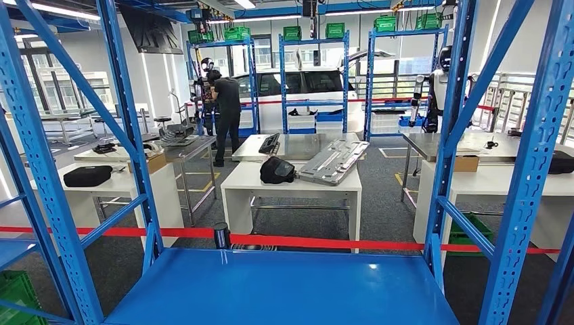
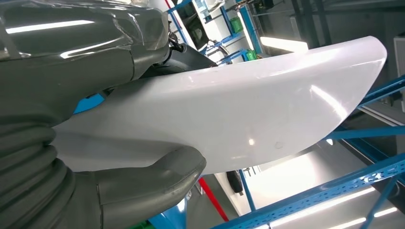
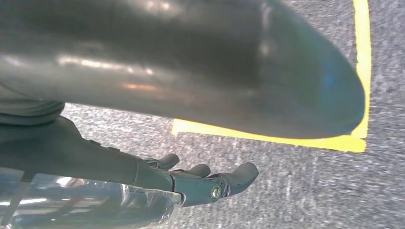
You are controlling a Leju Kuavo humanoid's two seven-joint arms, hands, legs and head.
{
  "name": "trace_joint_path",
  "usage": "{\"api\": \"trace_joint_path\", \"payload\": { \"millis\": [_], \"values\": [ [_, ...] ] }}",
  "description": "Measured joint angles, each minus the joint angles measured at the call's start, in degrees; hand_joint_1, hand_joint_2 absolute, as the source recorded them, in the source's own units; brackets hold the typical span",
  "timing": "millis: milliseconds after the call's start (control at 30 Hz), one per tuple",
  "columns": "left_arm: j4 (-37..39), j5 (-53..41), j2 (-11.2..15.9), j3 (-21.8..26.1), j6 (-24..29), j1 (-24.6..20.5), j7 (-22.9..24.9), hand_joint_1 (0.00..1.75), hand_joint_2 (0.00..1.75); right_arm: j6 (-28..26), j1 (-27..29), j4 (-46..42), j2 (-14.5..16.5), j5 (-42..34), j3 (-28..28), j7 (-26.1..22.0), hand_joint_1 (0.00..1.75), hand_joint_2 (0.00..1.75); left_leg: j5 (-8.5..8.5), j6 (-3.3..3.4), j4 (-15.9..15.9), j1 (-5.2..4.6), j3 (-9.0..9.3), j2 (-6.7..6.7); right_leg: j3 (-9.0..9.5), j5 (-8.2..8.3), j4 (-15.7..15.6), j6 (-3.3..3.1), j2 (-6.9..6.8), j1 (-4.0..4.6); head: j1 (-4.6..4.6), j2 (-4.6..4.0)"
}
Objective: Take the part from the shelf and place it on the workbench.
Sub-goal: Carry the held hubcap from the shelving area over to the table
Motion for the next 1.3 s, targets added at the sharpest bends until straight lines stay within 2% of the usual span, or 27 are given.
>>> {"api": "trace_joint_path", "payload": {
  "millis": [67,100,200,233,267,367,400,433,500,533,567,600,633,667,700,767,800,867,900,967,1033,1067,1100,1133,1233,1267,1300],
  "values": [
    [0.0,-0.1,0.0,0.0,0.0,0.0,0.0,1.75,1.75,0.0,0.0,0.0,0.0,0.0,0.0,0.0,0.0,0.0,-2.6,0.05,4.6,0.03,-0.45,0.0,-1.35,1.03,0.0,-0.08,-0.01,0.34,-0.07,-0.01],
    [0.0,-0.2,0.0,0.0,0.0,0.0,0.0,1.75,1.75,0.0,0.0,0.0,0.0,0.0,0.0,0.0,0.0,0.0,-2.45,0.32,3.9,-0.04,0.9,-0.02,-1.99,1.56,0.0,-0.1,0.01,0.54,-0.08,-0.01],
    [0.0,-0.2,-0.1,0.1,0.1,-0.2,0.0,1.75,1.75,0.0,0.0,0.0,0.2,0.0,0.0,0.0,0.0,0.0,0.23,2.18,-7.6,-0.78,9.22,-0.03,-3.4,3.24,-0.2,0.04,0.07,1.1,0.01,0.01],
    [0.0,-0.2,-0.1,0.1,0.1,-0.3,0.0,1.75,1.75,0.0,0.0,0.0,0.2,0.0,0.0,0.1,0.0,0.0,0.84,2.81,-10.5,-1.17,10.9,0.0,-3.59,3.75,-0.3,0.25,0.04,1.01,-0.01,0.02],
    [-0.1,-0.3,-0.1,0.1,0.1,-0.4,0.0,1.75,1.75,0.0,0.0,0.0,0.3,0.0,0.0,0.1,0.0,0.0,1.16,3.27,-12.0,-1.54,11.55,0.04,-3.66,4.24,-0.5,0.55,0.0,0.82,0.03,0.04],
    [-0.1,-0.4,-0.2,0.3,0.1,-0.5,0.0,1.75,1.75,0.1,0.0,0.1,0.5,0.0,-0.1,0.1,0.0,0.0,3.14,3.98,-13.2,-2.05,10.89,0.11,-3.75,5.51,-1.3,1.59,-0.07,0.37,-0.07,0.03],
    [-0.1,-0.5,-0.3,0.4,0.2,-0.5,0.0,1.75,1.75,0.1,0.0,0.1,0.6,0.0,-0.1,0.2,0.0,0.0,4.21,4.31,-14.0,-1.93,10.62,0.13,-4.11,4.76,-0.7,1.55,-0.05,0.44,-0.06,0.01],
    [-0.1,-0.5,-0.4,0.4,0.2,-0.5,0.0,1.75,1.75,0.1,0.0,0.1,0.6,0.0,-0.1,0.2,0.0,0.0,5.36,4.56,-14.7,-1.73,10.18,0.16,-4.72,3.07,0.7,1.29,-0.02,0.56,-0.01,-0.01],
    [0.0,-0.6,-0.6,0.4,0.2,-0.4,0.0,1.75,1.75,0.1,0.0,0.1,0.5,0.0,-0.1,0.3,0.0,0.0,7.22,4.74,-15.3,-1.52,8.65,0.18,-6.39,-2.25,6.9,0.62,0.02,0.54,0.14,-0.01],
    [0.1,-0.7,-0.7,0.4,0.2,-0.4,0.0,1.75,1.75,0.1,0.0,0.1,0.4,0.0,-0.1,0.3,0.0,0.0,7.97,4.58,-15.2,-1.5,7.77,0.22,-6.94,-4.12,10.3,0.74,0.02,0.43,0.18,-0.01],
    [0.1,-0.7,-0.7,0.3,0.2,-0.3,0.0,1.75,1.75,0.1,0.0,0.1,0.3,0.0,-0.1,0.3,0.0,0.0,8.69,4.38,-15.1,-1.46,6.86,0.26,-6.98,-4.92,12.9,1.21,0.01,0.26,0.21,-0.01],
    [0.2,-0.8,-0.8,0.3,0.2,-0.2,0.0,1.75,1.75,0.1,0.0,0.1,0.2,0.0,-0.1,0.3,0.0,0.0,9.37,4.14,-15.0,-1.37,5.94,0.3,-6.24,-4.63,13.9,1.95,0.0,0.07,0.24,-0.01],
    [0.3,-0.8,-0.8,0.3,0.2,-0.2,0.0,1.75,1.75,0.1,0.0,0.1,0.1,0.0,-0.1,0.3,0.0,0.0,9.99,3.8,-14.7,-1.22,5.02,0.33,-4.46,-3.65,12.8,2.8,-0.01,-0.15,0.26,-0.01],
    [0.4,-0.8,-0.8,0.4,0.2,-0.2,0.0,1.75,1.75,0.1,0.0,0.1,0.1,0.0,-0.1,0.4,0.0,0.0,10.44,3.46,-14.2,-1.06,4.07,0.34,-1.65,-2.73,9.7,3.54,-0.03,-0.43,0.28,-0.01],
    [0.4,-0.8,-0.8,0.4,0.2,-0.1,0.0,1.75,1.75,0.1,-0.1,0.1,0.1,0.0,-0.2,0.4,0.0,0.0,10.73,3.11,-13.6,-1.0,3.1,0.38,1.5,-2.74,5.6,3.96,-0.01,-0.53,0.33,-0.01],
    [0.5,-0.8,-0.9,0.4,0.2,-0.1,0.0,1.75,1.75,0.1,-0.2,0.1,0.2,0.0,-0.2,0.5,0.0,0.0,11.04,2.51,-12.1,-1.05,1.76,0.44,5.22,-3.92,-0.2,3.51,0.12,-0.46,0.29,0.0],
    [0.5,-0.9,-0.9,0.5,0.2,-0.1,0.0,1.75,1.75,0.1,-0.2,0.1,0.2,0.0,-0.2,0.5,0.0,0.0,11.18,2.25,-11.7,-1.08,1.44,0.46,5.51,-4.62,-1.0,2.96,0.19,-0.26,0.25,0.0],
    [0.5,-0.9,-0.9,0.5,0.2,0.0,0.0,1.75,1.75,0.1,-0.2,0.1,0.2,0.0,-0.2,0.6,0.0,0.0,11.35,1.75,-11.3,-0.81,1.21,0.43,4.89,-4.42,-1.1,1.76,0.14,-0.31,0.2,-0.02],
    [0.5,-0.9,-0.9,0.5,0.3,0.0,0.0,1.75,1.75,0.1,-0.2,0.1,0.3,0.0,-0.2,0.6,0.0,0.0,10.65,1.45,-10.7,-0.64,0.96,0.36,4.69,-4.1,-1.1,1.22,0.07,-0.36,0.15,-0.03],
    [0.5,-0.9,-0.9,0.6,0.3,0.1,0.0,1.75,1.75,0.1,-0.2,0.1,0.3,0.0,-0.2,0.6,0.0,0.0,6.59,0.75,-6.4,-0.34,-0.54,0.14,4.0,-3.27,-1.1,0.44,-0.09,-0.46,0.08,-0.03],
    [0.5,-0.9,-0.9,0.7,0.3,0.2,0.0,1.75,1.75,0.1,-0.2,0.1,0.3,0.0,-0.2,0.6,0.0,0.0,1.57,0.23,1.1,-0.1,-2.75,0.04,3.17,-2.48,-1.1,0.26,-0.14,-0.37,0.0,-0.01],
    [0.5,-0.9,-0.9,0.7,0.3,0.2,0.0,1.75,1.75,0.1,-0.1,0.1,0.3,0.0,-0.2,0.6,0.0,0.0,0.32,0.14,3.9,0.0,-3.26,0.03,2.78,-2.11,-1.0,0.32,-0.14,-0.3,-0.05,-0.01],
    [0.5,-0.9,-0.9,0.7,0.3,0.2,0.0,1.75,1.75,0.1,0.0,0.1,0.3,0.0,-0.2,0.6,0.0,0.0,0.24,0.16,4.8,0.05,-2.81,0.03,2.47,-1.79,-1.0,0.41,-0.12,-0.24,-0.07,-0.01],
    [0.5,-0.9,-0.9,0.7,0.3,0.2,0.0,1.75,1.75,0.1,0.0,0.1,0.3,0.0,-0.2,0.6,0.0,0.0,1.16,0.31,3.2,0.05,-1.21,0.02,2.25,-1.52,-1.0,0.52,-0.09,-0.17,-0.09,-0.01],
    [0.5,-0.9,-0.9,0.8,0.3,0.2,0.0,1.75,1.75,0.1,0.0,0.1,0.6,0.0,-0.2,0.6,0.0,0.0,4.53,1.44,-8.5,-0.3,6.79,-0.27,1.92,-0.95,-1.0,1.12,-0.02,-0.06,-0.08,-0.01],
    [0.5,-0.9,-0.9,0.9,0.3,0.2,0.0,1.75,1.75,0.1,0.0,0.1,0.7,0.0,-0.2,0.6,0.0,0.0,4.83,1.75,-11.0,-0.58,8.25,-0.36,1.83,-0.74,-1.1,1.44,-0.03,-0.13,-0.07,-0.01],
    [0.5,-0.9,-0.9,0.9,0.3,0.2,0.0,1.75,1.75,0.1,0.0,0.1,0.8,0.0,-0.2,0.6,0.0,0.0,4.7,1.94,-11.9,-0.86,8.67,-0.4,1.7,-0.5,-1.1,1.8,-0.05,-0.25,-0.06,0.0]
  ]
}}
